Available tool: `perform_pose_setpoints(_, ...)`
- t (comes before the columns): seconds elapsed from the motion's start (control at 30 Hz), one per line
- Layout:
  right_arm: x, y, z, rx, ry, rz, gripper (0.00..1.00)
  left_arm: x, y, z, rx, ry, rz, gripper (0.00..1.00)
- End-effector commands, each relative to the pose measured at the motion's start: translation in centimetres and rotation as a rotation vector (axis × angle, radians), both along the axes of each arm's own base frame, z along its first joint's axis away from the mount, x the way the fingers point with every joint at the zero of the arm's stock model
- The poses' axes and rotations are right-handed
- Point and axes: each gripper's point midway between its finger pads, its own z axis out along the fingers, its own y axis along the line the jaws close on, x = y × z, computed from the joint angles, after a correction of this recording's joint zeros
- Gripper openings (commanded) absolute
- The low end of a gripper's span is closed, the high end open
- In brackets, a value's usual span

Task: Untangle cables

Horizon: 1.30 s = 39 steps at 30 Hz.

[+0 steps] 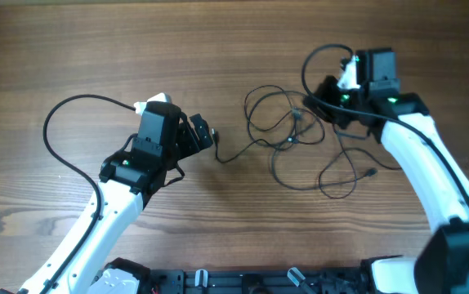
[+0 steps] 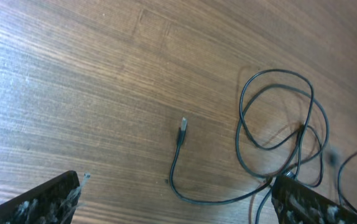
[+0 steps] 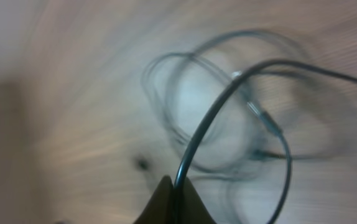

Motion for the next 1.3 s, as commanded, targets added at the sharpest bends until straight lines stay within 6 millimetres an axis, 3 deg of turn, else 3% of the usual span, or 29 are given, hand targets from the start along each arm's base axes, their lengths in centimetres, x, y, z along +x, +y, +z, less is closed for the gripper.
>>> perform_pose_setpoints(0.0,-1.6,-8.5,3.9,-0.401,-0.12,-0.178,0.04,0.4,0.0,0.5,-0.001,-0.014,0.015,1.0)
perform_pose_setpoints(0.17,-4.5,-20.9,6.8,-0.734,-0.095,-0.522,0.04,0.4,0.0,0.5,-0.001,-0.015,0.015,1.0)
perform_pose_setpoints(0.27,-4.8,-26.0,6.4,-0.742,-0.065,-0.688,0.05,0.4,0.0,0.5,-0.001,-0.015,0.015,1.0)
perform_pose_setpoints(0.33,-4.5,-28.6,5.3,-0.734,-0.038,-0.752,0.13,0.4,0.0,0.5,-0.001,-0.014,0.015,1.0)
perform_pose_setpoints(0.5,-3.2,-28.9,-2.3,-0.647,0.144,-0.675,0.19,0.4,0.0,0.5,-0.001,-0.015,0.015,1.0)
perform_pose_setpoints(0.53,-3.1,-28.7,-3.7,-0.639,0.181,-0.649,0.3,0.4,0.0,0.5,-0.001,-0.015,0.015,1.0)
perform_pose_setpoints(0.57,-3.1,-28.1,-5.4,-0.617,0.223,-0.594,0.5,0.4,0.0,0.5,-0.001,-0.015,0.015,1.0)
perform_pose_setpoints(0.6,-3.2,-27.2,-6.8,-0.583,0.257,-0.534,0.86,0.4,0.0,0.5,-0.001,-0.015,0.015,1.0)
perform_pose_setpoints(0.63,-3.8,-26.2,-8.0,-0.534,0.31,-0.504,1.0,0.4,0.0,0.5,-0.001,-0.015,0.015,1.0)
perform_pose_setpoints(0.77,-5.5,-24.8,-8.9,-0.479,0.4,-0.501,1.0,0.4,0.0,0.5,-0.001,-0.015,0.015,1.0)
perform_pose_setpoints(0.87,-8.0,-23.1,-10.3,-0.38,0.53,-0.639,1.0,0.4,0.0,0.5,-0.001,-0.015,0.015,1.0)
perform_pose_setpoints(0.93,-8.5,-23.1,-11.4,-0.345,0.55,-0.766,1.0,0.4,0.0,0.5,-0.001,-0.015,0.015,1.0)
perform_pose_setpoints(1.03,-8.4,-23.3,-13.4,-0.311,0.51,-0.882,0.88,0.4,0.0,0.5,-0.001,-0.015,0.015,1.0)
perform_pose_setpoints(1.1,-9.5,-24.2,-14.2,-0.353,0.518,-0.985,0.8,0.4,0.0,0.5,-0.001,-0.015,0.015,1.0)
perform_pose_setpoints(1.27,-10.7,-26.1,-14.8,-0.474,0.498,-1.047,0.52,0.4,0.0,0.5,-0.001,-0.014,0.015,1.0)
